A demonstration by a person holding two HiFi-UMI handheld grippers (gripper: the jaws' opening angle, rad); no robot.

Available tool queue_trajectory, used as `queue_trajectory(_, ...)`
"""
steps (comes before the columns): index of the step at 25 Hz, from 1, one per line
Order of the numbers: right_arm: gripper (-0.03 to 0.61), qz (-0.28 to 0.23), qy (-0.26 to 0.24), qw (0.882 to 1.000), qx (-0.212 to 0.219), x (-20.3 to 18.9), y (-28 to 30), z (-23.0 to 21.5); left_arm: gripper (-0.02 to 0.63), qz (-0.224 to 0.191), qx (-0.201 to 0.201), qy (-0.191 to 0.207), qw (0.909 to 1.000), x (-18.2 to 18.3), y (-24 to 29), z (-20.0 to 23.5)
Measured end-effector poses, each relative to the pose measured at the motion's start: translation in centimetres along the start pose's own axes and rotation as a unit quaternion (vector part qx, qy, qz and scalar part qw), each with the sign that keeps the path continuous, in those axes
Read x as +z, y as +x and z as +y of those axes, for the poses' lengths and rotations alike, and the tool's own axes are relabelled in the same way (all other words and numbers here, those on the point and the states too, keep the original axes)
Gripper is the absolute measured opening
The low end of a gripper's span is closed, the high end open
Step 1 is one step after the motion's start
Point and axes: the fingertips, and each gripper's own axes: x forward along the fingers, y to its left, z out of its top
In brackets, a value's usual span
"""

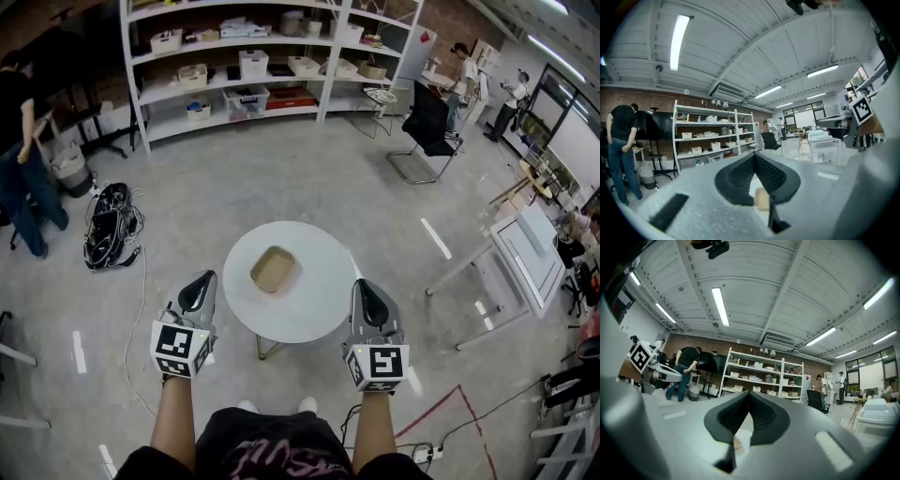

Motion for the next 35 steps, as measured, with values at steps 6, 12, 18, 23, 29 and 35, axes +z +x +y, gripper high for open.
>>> queue_trajectory(6,0.008,0.001,-0.01,1.0,-0.002,0.1,-0.5,1.4,0.002,0.008,-0.014,-0.008,0.9998,-1.2,-0.8,0.4)
queue_trajectory(12,0.006,0.022,-0.027,0.999,-0.015,-1.1,-1.0,2.8,0.002,0.012,-0.028,-0.016,0.9994,-2.7,-1.8,1.1)
queue_trajectory(18,0.005,0.027,-0.04,0.999,-0.022,-0.3,-1.1,3.1,0.002,0.014,-0.036,-0.031,0.9988,-2.8,-2.1,1.6)
queue_trajectory(23,0.003,0.024,-0.037,0.999,-0.03,-0.3,-0.9,3.1,0.002,0.01,-0.042,-0.03,0.9986,-2.9,-1.8,1.7)
queue_trajectory(29,0.002,0.024,-0.035,0.999,-0.027,-0.9,0.3,2.7,0.002,0.013,-0.045,-0.025,0.9986,-3.3,-0.5,1.7)
queue_trajectory(35,0.002,0.025,-0.028,0.999,-0.025,-1.7,2.2,0.7,0.002,0.022,-0.043,-0.022,0.9986,-3.4,2.1,1.5)
